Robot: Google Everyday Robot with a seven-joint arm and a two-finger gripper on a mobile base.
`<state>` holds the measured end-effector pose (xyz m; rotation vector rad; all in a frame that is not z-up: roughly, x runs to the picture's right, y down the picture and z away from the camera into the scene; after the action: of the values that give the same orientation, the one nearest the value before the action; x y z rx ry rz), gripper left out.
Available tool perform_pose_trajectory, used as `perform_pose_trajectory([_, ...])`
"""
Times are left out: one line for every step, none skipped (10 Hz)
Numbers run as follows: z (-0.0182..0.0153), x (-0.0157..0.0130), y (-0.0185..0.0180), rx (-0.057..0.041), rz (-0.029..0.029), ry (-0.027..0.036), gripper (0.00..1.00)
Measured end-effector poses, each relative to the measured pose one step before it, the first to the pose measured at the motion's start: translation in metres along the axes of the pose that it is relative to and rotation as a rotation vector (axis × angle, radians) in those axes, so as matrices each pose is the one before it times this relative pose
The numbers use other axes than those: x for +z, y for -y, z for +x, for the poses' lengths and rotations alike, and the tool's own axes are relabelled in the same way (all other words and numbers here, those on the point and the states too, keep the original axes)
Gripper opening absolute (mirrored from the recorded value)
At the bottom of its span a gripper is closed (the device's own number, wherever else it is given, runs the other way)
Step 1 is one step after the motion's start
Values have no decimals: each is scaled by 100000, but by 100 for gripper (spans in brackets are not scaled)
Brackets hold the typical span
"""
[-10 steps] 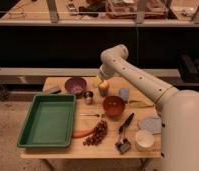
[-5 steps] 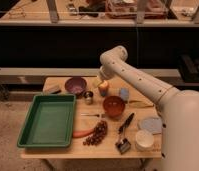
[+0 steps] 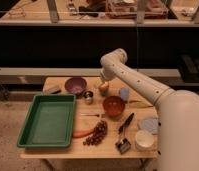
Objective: Place apple in purple bowl
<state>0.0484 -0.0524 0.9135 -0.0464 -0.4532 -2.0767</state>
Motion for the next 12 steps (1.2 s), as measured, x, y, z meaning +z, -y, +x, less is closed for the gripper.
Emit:
perform_pose_trajectory([125, 443, 71, -358, 771, 51, 80])
perform_pose_trajectory([143, 298, -33, -705, 821, -468, 80])
perform_pose_trajectory([-138, 426, -117, -1046, 678, -227, 80])
perform_pose_trajectory([-15, 240, 8, -1163, 667, -497, 80])
perform_pose_trajectory([5, 233, 99, -861, 346, -225, 80])
perform_pose_trajectory([93, 166, 183, -859, 186, -215, 80])
perform_pose_trajectory([99, 247, 241, -1273, 116, -176, 80])
perform_pose_trajectory([-42, 134, -8, -439, -104, 79, 80])
perform_pose_trajectory([-21, 37, -40, -241, -159, 64, 80])
perform_pose_trajectory([-79, 69, -43, -311, -141, 255, 80])
perform_pose_trajectory([11, 34, -21, -107, -12, 86, 80])
perform_pose_trajectory([5, 73, -40, -169, -27, 174, 80])
